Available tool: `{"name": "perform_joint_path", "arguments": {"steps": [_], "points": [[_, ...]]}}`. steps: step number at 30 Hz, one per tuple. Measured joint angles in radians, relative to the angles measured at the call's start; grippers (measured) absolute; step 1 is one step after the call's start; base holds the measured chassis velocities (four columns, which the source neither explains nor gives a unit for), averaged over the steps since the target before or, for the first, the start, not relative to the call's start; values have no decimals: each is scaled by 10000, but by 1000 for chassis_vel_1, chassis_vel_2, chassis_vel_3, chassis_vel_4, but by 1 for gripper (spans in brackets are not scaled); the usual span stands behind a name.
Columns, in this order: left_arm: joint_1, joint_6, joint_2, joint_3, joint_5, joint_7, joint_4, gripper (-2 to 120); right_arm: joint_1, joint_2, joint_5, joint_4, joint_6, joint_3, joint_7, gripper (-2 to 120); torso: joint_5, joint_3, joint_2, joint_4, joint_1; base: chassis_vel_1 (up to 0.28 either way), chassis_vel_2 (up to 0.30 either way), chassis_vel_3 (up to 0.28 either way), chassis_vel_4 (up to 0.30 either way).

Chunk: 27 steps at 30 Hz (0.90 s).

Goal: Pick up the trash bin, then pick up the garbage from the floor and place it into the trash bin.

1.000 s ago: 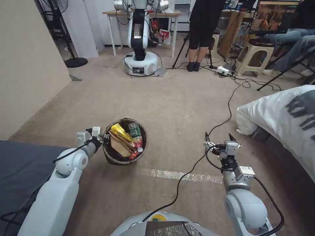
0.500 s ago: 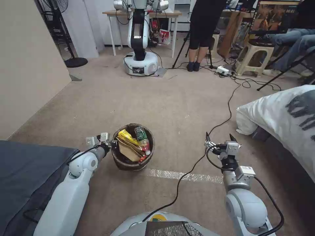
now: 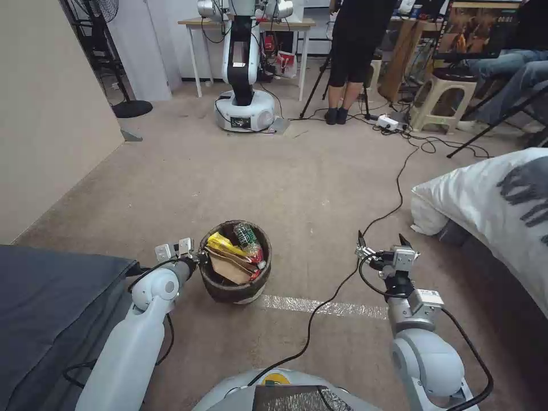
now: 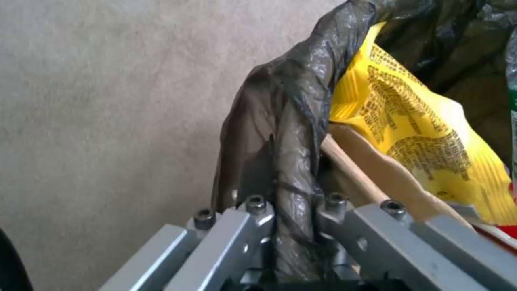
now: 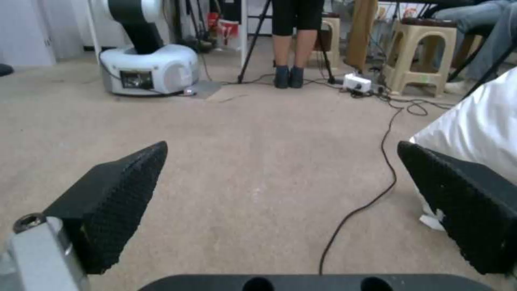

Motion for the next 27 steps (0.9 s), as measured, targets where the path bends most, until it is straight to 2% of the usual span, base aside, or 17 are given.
{"name": "perform_joint_path", "arguments": {"steps": [11,26,27], "points": [[-13,-35,-112,-30,-237,-293,268,3,12,2,0,-16,12,-26,-11,100,5,-1,1,1,0,0,0,0,0],[74,-41,-115,-36,-44,-323,375,3,151,-59,-12,-17,-29,-225,-6,100,2,-3,2,1,-1,0,0,0,0],[86,-41,-116,-38,19,-323,367,6,155,-66,-14,-17,-35,-238,-6,100,2,-2,2,1,-1,0,0,0,0]]}}
